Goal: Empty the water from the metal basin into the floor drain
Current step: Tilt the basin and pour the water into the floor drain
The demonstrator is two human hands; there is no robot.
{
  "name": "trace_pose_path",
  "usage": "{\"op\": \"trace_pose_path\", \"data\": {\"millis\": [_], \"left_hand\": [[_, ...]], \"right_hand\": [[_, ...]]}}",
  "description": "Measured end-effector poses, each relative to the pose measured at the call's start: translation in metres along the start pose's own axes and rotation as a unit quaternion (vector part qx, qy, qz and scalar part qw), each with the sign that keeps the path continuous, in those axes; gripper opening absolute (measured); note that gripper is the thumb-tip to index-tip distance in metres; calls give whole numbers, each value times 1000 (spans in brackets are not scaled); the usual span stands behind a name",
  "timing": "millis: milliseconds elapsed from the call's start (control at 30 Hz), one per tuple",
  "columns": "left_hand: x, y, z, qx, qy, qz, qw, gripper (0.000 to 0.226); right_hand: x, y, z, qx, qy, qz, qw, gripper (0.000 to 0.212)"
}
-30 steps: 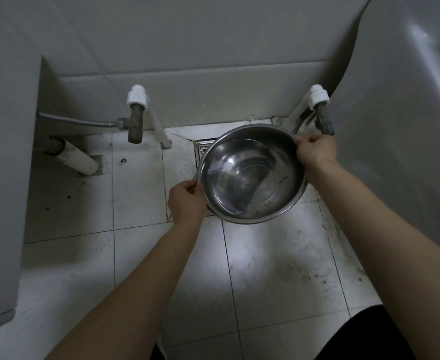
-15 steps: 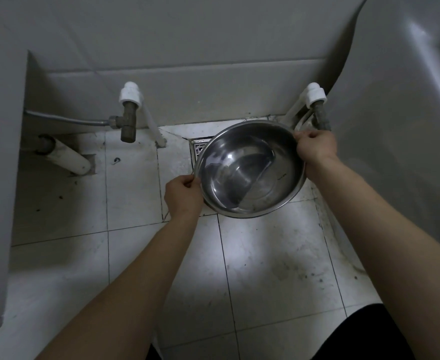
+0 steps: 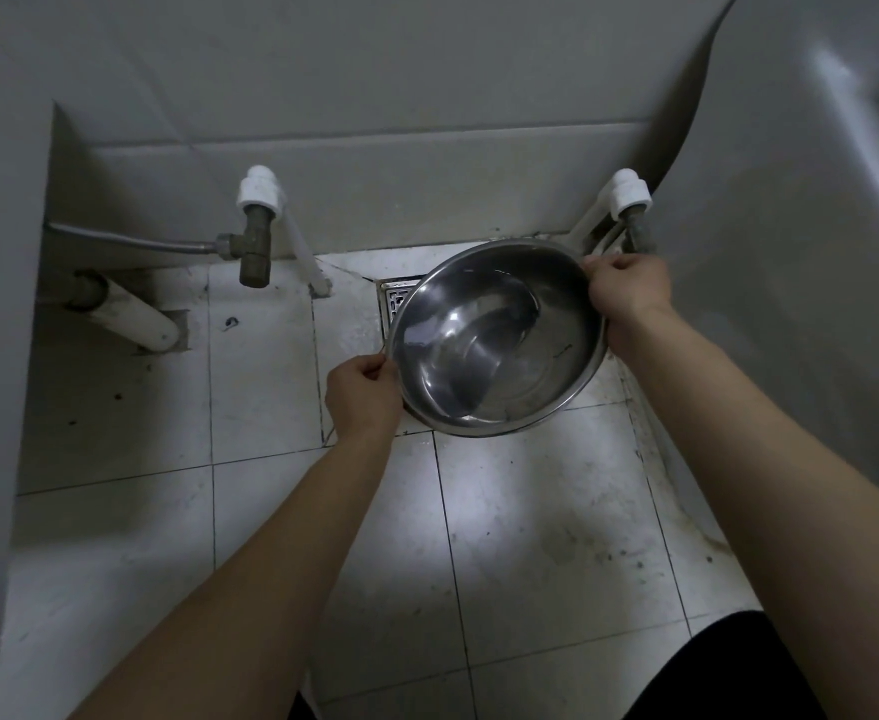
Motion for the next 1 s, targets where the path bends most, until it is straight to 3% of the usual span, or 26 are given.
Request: {"op": "trace_pose_path", "data": {"millis": [200, 367, 1000], "left_hand": [[1, -1, 0, 1, 0, -1, 1000, 19], [2, -3, 1, 6, 5, -3, 1000, 20], [-4, -8, 6, 9, -3, -2, 1000, 27]], "right_hand": [[-3, -2, -4, -5, -9, 4, 1000, 12], [-5, -3, -6, -17, -19, -4, 1000, 25], [-4, -7, -4, -7, -10, 9, 1000, 27]]}}
Point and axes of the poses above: each hand's wrist, its own z-axis towards the middle knuckle, its own x-axis out of the back of the hand, y = z × x, the point moved 10 cm from there along z, towards the middle knuckle, and after that the axes turned 6 degrees about -y, right-handed, at the moved point
